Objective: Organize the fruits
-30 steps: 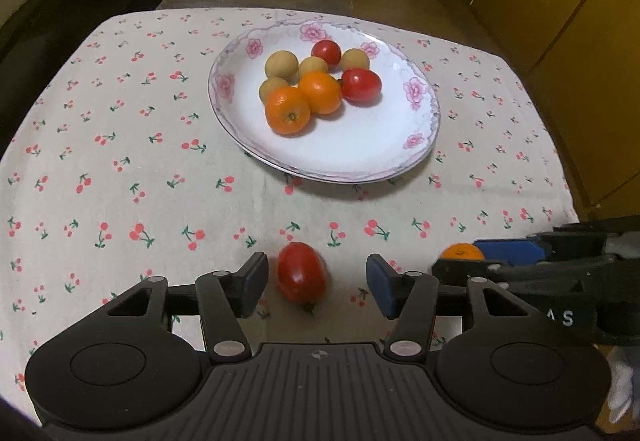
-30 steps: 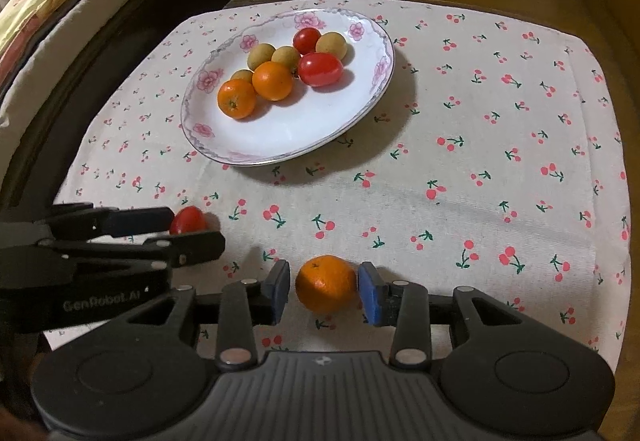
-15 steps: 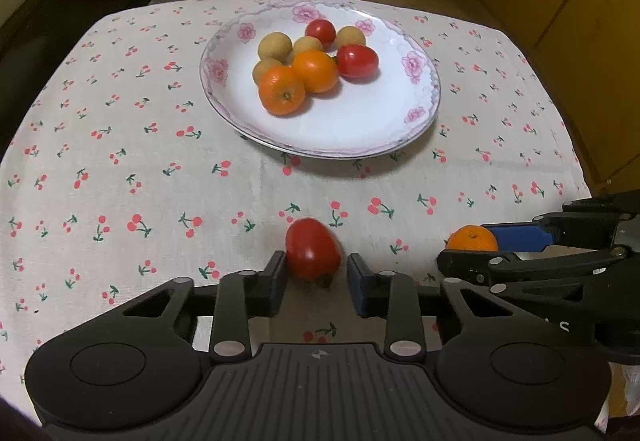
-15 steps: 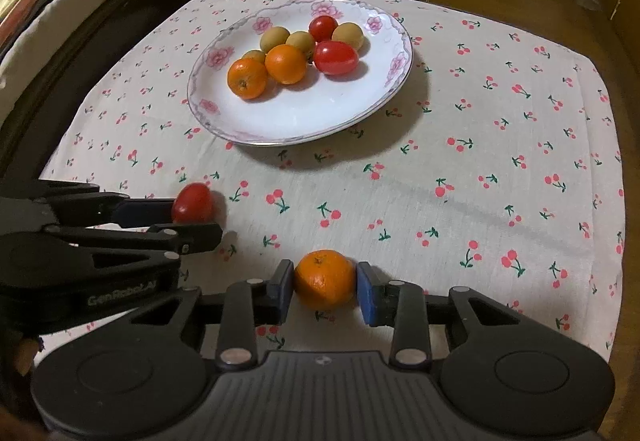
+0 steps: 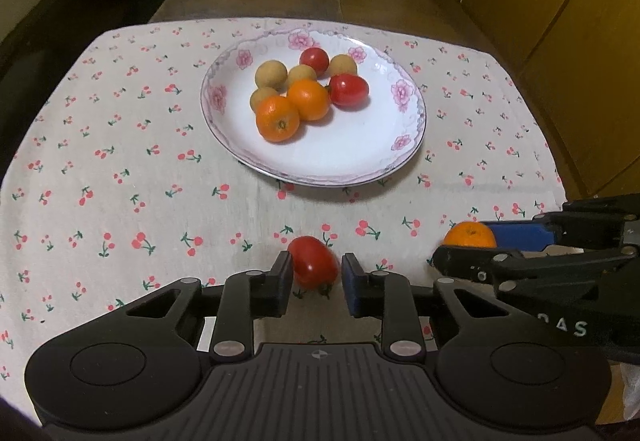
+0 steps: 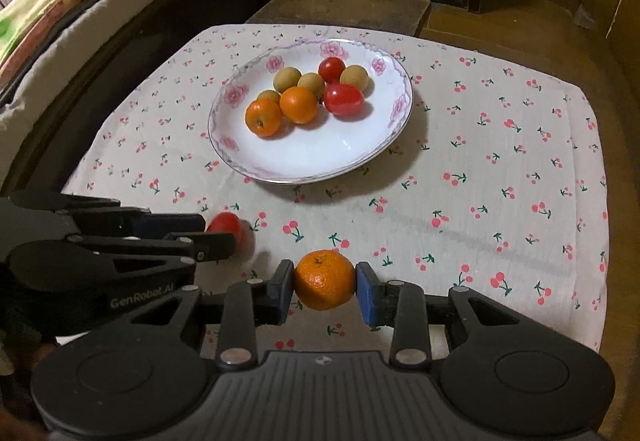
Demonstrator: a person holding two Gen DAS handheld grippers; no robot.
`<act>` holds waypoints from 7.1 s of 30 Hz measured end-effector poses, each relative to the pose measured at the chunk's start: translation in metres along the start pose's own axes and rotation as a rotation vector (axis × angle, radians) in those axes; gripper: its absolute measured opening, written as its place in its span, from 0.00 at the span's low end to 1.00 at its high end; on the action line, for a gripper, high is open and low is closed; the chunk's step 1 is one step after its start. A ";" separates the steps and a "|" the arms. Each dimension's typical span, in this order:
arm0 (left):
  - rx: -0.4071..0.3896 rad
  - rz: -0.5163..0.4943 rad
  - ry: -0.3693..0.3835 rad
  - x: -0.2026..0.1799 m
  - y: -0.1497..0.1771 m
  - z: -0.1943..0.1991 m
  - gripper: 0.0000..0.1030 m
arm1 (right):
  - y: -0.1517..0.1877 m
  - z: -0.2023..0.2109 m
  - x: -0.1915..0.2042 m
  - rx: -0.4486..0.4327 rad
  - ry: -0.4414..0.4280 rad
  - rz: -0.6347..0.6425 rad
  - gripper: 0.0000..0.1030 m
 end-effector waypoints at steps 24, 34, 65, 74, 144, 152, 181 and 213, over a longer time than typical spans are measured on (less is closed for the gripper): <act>-0.006 -0.004 -0.031 -0.004 -0.001 -0.009 0.35 | -0.001 -0.002 -0.008 -0.008 0.005 -0.030 0.33; -0.060 0.019 -0.015 -0.006 -0.024 0.001 0.35 | -0.024 -0.003 -0.006 -0.049 0.004 -0.026 0.33; -0.076 0.062 -0.067 0.011 -0.058 -0.031 0.34 | -0.068 -0.047 -0.020 -0.090 0.007 -0.059 0.35; -0.091 0.072 -0.070 0.012 -0.061 -0.026 0.38 | -0.070 -0.046 -0.022 -0.104 0.011 -0.075 0.34; -0.197 0.020 -0.242 0.009 0.026 0.084 1.00 | 0.029 0.071 0.017 -0.159 0.037 -0.110 0.45; -0.199 0.038 -0.217 0.007 0.033 0.089 1.00 | 0.039 0.077 0.018 -0.157 0.038 -0.117 0.46; -0.192 0.021 -0.222 0.001 0.040 0.098 1.00 | 0.048 0.084 0.022 -0.160 0.037 -0.123 0.46; -0.125 0.124 -0.182 0.011 0.052 0.095 1.00 | 0.050 0.083 0.029 -0.151 0.028 -0.112 0.46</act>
Point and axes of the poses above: each gripper's, at about its wrist camera, not at the fingertips, and z roughly against the way its jaws point, x to its left, y to its underside, the point moved 7 cm from there along -z, roughly the way its jaws point, and after that the axes turned 12 degrees about -x, right-handed, at the moved point
